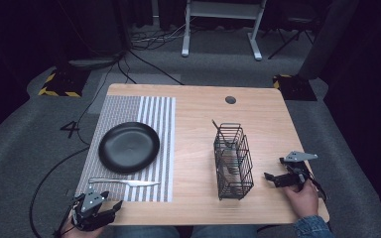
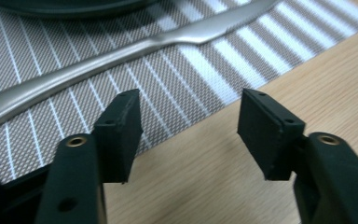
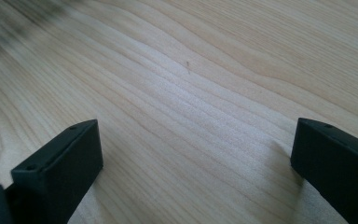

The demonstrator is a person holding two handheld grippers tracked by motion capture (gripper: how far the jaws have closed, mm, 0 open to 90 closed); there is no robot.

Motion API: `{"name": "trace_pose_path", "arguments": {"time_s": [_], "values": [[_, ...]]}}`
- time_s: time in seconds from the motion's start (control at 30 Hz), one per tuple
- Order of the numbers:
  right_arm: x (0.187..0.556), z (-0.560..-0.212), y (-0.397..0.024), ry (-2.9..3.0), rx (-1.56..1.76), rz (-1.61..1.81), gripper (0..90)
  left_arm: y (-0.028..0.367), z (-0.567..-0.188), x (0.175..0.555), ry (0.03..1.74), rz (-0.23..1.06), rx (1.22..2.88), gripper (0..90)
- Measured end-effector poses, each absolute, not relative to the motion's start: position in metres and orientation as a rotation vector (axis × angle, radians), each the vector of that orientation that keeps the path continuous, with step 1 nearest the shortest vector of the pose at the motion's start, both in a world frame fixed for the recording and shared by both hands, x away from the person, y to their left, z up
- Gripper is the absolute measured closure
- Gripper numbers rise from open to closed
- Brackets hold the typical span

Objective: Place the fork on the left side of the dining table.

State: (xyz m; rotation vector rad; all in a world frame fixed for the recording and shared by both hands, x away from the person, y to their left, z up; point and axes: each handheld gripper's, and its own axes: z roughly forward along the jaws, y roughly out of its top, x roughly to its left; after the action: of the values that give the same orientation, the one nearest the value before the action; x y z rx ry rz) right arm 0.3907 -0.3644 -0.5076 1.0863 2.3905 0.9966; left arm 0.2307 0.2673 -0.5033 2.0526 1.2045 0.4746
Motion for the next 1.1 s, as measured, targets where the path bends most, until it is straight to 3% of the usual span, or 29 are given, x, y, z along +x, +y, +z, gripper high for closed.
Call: {"name": "trace_pose_path", "arguments": {"time_s": [0.07,0.4,0.6,1.1], "values": [[0.391,-0.508,-0.364,2.390,1.086,0.996,2.1,0.267,-0.500,0.232,1.203,0.455,2.025,35.6],[0.391,-0.508,-0.364,2.390,1.086,0.996,2.1,0.255,-0.468,0.243,1.170,0.328,1.829,37.5],[0.391,-0.508,-0.364,2.388,1.086,0.996,2.2,0.233,-0.443,0.251,1.128,0.425,1.817,40.5],[0.391,-0.508,-0.364,2.386,1.089,0.997,2.6,0.174,-0.395,0.292,0.954,0.502,1.851,40.2]]}}
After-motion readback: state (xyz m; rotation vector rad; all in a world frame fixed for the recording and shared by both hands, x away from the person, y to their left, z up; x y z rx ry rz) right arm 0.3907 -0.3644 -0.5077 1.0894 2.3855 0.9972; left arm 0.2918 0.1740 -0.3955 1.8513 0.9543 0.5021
